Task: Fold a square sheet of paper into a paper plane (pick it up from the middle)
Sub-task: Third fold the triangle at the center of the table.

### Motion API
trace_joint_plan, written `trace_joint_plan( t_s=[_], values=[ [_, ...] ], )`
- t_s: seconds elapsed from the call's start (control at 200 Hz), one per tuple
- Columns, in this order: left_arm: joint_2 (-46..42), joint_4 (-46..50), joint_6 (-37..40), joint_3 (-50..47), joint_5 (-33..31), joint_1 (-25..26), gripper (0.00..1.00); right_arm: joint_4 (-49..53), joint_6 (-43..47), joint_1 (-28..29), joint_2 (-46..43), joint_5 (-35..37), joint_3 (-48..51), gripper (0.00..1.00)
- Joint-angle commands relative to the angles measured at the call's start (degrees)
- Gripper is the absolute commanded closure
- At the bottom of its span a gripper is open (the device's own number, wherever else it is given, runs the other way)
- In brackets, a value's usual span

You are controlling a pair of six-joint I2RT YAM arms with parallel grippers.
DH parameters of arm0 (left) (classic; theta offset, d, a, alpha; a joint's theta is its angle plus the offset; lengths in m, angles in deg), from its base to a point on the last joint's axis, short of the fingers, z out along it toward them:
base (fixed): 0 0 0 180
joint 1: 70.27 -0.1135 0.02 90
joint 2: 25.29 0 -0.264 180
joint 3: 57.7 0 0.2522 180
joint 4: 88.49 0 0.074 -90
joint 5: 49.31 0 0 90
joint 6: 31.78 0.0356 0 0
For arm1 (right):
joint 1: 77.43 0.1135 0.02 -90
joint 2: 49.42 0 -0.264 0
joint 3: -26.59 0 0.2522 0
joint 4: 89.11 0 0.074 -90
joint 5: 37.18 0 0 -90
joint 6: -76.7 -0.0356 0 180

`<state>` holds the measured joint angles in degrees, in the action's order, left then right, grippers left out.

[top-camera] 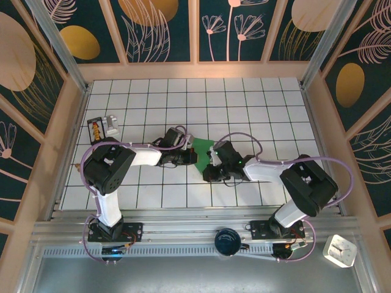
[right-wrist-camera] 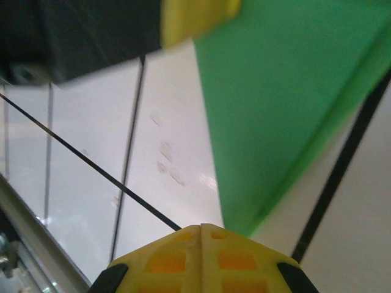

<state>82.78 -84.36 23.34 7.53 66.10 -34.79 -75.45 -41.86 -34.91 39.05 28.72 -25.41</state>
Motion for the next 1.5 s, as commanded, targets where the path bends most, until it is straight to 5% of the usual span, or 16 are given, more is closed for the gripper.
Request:
trace_joint_plan(
  t_s=[0.0,0.621,0.951,1.096,1.496],
  values=[
    [2.98,5.59,0.92,-1.10,-5.55,-0.37,1.00,-0.64,1.44,-0.89,2.04,-2.07,-3.11,0.98],
    [0.88,3.32,-1.26,-0.40,-2.96,-0.38,1.00,-5.14,-0.25,-3.27,7.50,-2.40,4.20,0.98],
    [-7.38,-1.29,-7.47,-1.93,-0.29,0.24,0.88,-5.70,-0.63,-3.28,7.97,-1.79,4.58,0.99],
    [-7.65,-3.51,-11.10,-4.87,2.86,1.52,1.00,-5.89,-0.28,-3.32,8.32,-1.66,4.58,0.99],
    [-3.57,-3.84,-14.03,-5.59,4.43,4.21,1.00,-4.80,0.07,-3.32,8.08,-0.80,4.22,0.99]
  ],
)
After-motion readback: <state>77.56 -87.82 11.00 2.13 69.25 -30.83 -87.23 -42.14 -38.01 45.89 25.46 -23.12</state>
